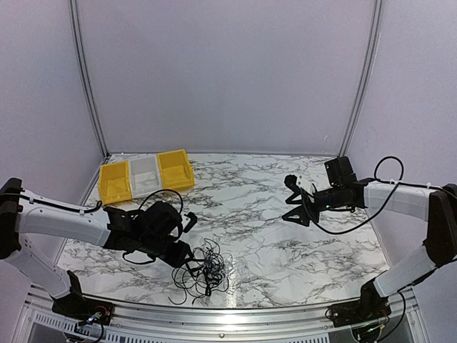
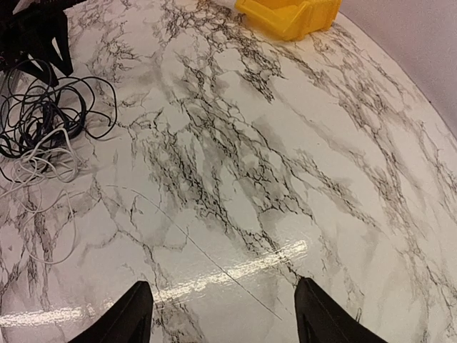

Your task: Untangle the cables

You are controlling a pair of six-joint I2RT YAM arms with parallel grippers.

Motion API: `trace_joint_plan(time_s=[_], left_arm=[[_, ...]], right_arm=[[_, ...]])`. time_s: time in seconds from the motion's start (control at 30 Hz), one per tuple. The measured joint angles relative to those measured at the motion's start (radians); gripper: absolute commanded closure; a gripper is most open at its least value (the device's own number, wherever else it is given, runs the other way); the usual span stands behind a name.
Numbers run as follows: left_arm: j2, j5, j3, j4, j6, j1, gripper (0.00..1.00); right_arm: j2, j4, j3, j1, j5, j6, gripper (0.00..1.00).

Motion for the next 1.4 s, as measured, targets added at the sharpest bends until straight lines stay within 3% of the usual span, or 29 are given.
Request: trace_joint_plan(time_s=[0.13, 0.17, 0.4, 0.67, 0.93, 1.2, 1.4], left_arm=[[0.025, -0.007, 0.018, 0.049, 0.03, 0.0, 0.99], [0.038, -0.006, 0.026, 0.058, 0.043, 0.0, 1.0], [0.05, -0.006, 0.068, 0.07, 0.065, 0.0, 1.0], [-0.101, 0.018, 0.255, 0.019, 0.079, 0.0, 1.0], [-0.175, 0.032, 0.457, -0.01, 0.09, -0.008, 1.0], [-0.171, 0.008, 0.645, -0.077, 0.114, -0.04, 1.0], [-0.173, -0.115, 0.91, -0.149, 0.192, -0.045, 1.0]], right_arm=[[0.0, -0.001, 0.0, 0.0, -0.002, -0.006, 0.34], [0.0, -0.002, 0.0, 0.0, -0.004, -0.008, 0.35], [0.0, -0.032, 0.022, 0.005, -0.027, -0.007, 0.39], [-0.031, -0.031, 0.159, 0.246, -0.011, 0.05, 0.05], [0.104, 0.086, 0.238, 0.396, -0.022, 0.207, 0.01], [0.267, 0.288, 0.234, 0.467, -0.043, 0.343, 0.29], [0.391, 0.379, 0.157, 0.468, -0.069, 0.408, 0.53]])
